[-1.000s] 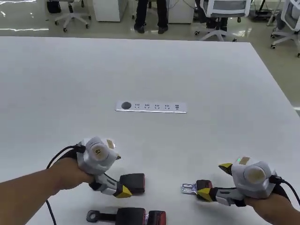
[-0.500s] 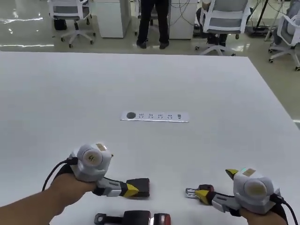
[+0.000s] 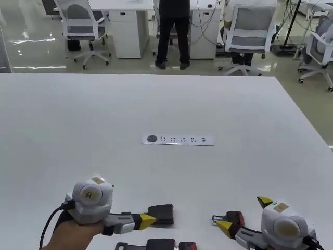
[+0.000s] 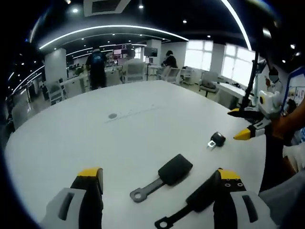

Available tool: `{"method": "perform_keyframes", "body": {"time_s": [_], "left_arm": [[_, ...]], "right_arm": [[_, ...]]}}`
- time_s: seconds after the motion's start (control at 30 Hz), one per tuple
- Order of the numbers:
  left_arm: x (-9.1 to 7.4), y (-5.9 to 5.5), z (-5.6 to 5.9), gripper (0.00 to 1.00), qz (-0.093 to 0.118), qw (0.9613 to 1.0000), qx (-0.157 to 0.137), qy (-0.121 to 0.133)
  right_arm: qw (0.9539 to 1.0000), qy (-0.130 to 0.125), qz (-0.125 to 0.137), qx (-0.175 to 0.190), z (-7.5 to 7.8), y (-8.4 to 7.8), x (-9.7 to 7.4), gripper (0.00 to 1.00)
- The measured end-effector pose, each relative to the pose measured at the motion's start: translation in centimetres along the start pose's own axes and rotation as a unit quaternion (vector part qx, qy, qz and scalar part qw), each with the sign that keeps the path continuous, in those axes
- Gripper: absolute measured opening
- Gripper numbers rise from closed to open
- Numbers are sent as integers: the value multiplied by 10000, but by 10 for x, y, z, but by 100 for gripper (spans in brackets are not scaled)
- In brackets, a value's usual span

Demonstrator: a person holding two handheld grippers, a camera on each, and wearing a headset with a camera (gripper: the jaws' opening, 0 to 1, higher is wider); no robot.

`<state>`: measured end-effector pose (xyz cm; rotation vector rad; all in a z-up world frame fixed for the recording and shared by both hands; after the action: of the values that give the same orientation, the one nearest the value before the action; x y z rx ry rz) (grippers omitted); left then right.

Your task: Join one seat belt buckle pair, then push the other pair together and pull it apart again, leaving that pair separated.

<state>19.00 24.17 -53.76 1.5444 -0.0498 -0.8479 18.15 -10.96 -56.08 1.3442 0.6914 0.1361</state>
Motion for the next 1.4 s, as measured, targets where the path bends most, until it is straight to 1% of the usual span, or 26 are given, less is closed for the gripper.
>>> {"method": "perform_keyframes", "body": {"time_s": [0.03,0.07,0.1,0.17,0.2,0.27,0.33,0.37,0.4,0.43,0.5,0.53,0.57,0.6,0.67,0.73,0.8,0.87,0.93,1.0,1.13,1.17,1.27,1.3,1.4], "left_arm": [[-7,-2,5,100,25,10000,24,54],[-11,-3,6,100,55,10000,10,71],[-16,-5,4,100,114,9999,-69,82],[-23,-8,1,100,152,9997,-134,119],[-27,-10,0,100,189,9996,-176,143],[-35,-13,2,100,233,9995,-167,146],[-43,-16,0,100,322,9991,-207,173],[-44,-16,1,100,338,9990,-218,188],[-49,-18,0,100,398,9986,-259,236],[-53,-18,3,100,433,9984,-271,240],[-59,-21,5,100,459,9983,-278,228],[-63,-23,6,100,468,9983,-266,224],[-66,-25,4,100,475,9983,-252,219],[-69,-27,3,100,478,9983,-251,215],[-73,-26,7,100,482,9983,-227,237],[-82,-30,5,100,505,9981,-233,266],[-88,-30,8,100,546,9978,-244,276],[-94,-34,6,100,570,9977,-237,280],[-99,-36,8,100,570,9978,-220,273],[-104,-40,4,100,568,9977,-230,295],[-111,-43,8,100,555,9975,-279,335],[-114,-46,7,100,560,9974,-307,331],[-117,-48,9,100,624,9971,-279,335],[-118,-49,12,100,620,9971,-298,320],[-119,-53,13,100,591,9973,-322,304]], "right_arm": [[10000,-7,11,0,-1,0,-1,81],[10000,-21,61,7,-4,1,-4,81],[9999,-18,99,20,-6,1,-6,82],[9999,-14,141,40,-12,4,-12,85],[9997,-2,242,36,-19,7,-18,87],[9995,15,312,99,-24,9,-23,91],[9992,-47,371,115,-27,10,-29,95],[9991,-60,396,109,-28,10,-31,96],[9991,-58,407,103,-30,12,-34,95],[9991,-64,410,100,-32,13,-37,96],[9990,-85,413,114,-33,9,-40,98],[9989,-90,447,131,-36,10,-43,99],[9987,-96,491,118,-38,10,-46,99],[9987,-98,481,116,-38,9,-48,99],[9988,-106,455,138,-41,7,-52,99],[9987,-154,456,139,-43,6,-58,99],[9985,-201,466,202,-45,5,-63,99],[9985,-225,465,206,-47,3,-66,99],[9985,-242,453,205,-50,0,-71,99],[9984,-276,440,244,-52,-2,-75,99],[9984,-290,409,261,-55,-7,-80,99],[9985,-281,401,263,-57,-7,-82,99],[9985,-296,377,277,-59,-10,-84,99],[9984,-299,371,308,-59,-12,-85,99],[9985,-309,339,311,-61,-15,-88,99]]}}
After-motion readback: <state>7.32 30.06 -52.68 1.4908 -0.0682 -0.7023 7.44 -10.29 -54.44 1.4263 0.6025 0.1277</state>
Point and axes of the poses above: the centre of the closed fingertips' face, and the gripper's own axes: x roughly forward along the fingers, z roughly to its right, y roughly out of its top, the point moved 9 cm from there along -x, roughly backward along the fingers, and after that the axes turned 7 degrees about z, right-handed, at the moved point
